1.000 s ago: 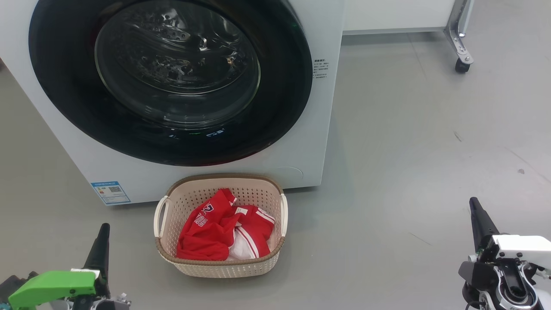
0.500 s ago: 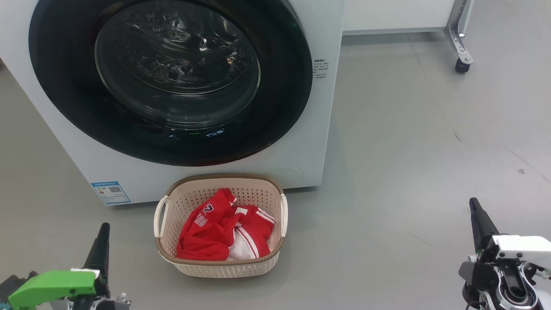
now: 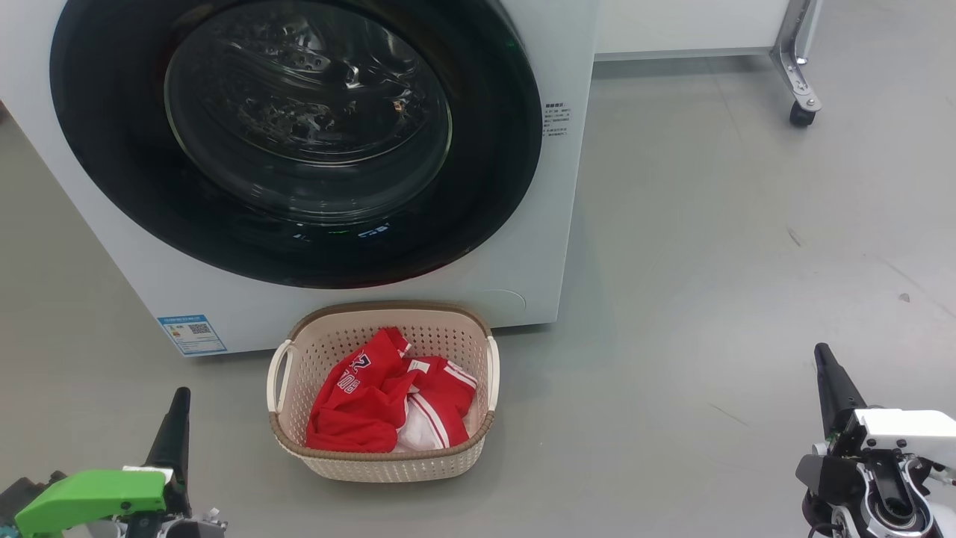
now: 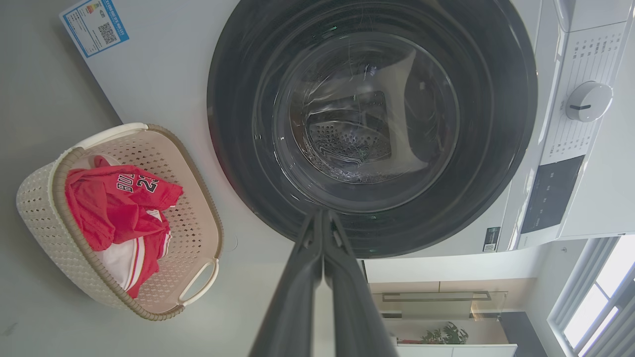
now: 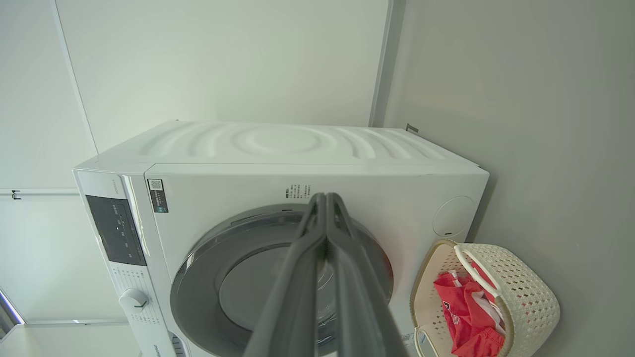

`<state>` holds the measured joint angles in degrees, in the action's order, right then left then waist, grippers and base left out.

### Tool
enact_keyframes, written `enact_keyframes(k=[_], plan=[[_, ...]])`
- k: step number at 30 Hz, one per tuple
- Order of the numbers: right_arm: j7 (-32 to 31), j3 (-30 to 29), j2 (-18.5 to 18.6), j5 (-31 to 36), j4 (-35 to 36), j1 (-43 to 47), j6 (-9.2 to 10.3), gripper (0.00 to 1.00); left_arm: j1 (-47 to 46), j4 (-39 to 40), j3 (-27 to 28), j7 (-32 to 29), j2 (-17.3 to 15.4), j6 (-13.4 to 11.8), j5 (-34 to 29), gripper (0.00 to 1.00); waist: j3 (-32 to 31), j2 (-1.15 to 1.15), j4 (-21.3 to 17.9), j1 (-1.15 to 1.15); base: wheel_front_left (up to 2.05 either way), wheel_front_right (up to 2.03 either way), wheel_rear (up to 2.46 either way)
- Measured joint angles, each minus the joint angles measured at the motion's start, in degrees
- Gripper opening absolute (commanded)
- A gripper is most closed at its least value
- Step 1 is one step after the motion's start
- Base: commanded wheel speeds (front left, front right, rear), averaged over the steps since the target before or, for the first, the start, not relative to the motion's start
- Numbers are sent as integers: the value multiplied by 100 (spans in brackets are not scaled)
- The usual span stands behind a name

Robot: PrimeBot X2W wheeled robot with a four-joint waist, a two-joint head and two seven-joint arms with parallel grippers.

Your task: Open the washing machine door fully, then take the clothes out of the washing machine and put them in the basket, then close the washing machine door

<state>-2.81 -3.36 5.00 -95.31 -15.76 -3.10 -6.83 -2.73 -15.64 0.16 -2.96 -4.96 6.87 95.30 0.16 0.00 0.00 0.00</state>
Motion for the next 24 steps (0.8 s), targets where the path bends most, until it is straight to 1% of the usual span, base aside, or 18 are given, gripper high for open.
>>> enact_keyframes(k=[24], plan=[[-18, -12, -1, 1, -15, -2, -11, 0, -26, -22, 12, 0, 4, 1, 0, 0, -1, 0, 0, 0, 0, 0, 0]])
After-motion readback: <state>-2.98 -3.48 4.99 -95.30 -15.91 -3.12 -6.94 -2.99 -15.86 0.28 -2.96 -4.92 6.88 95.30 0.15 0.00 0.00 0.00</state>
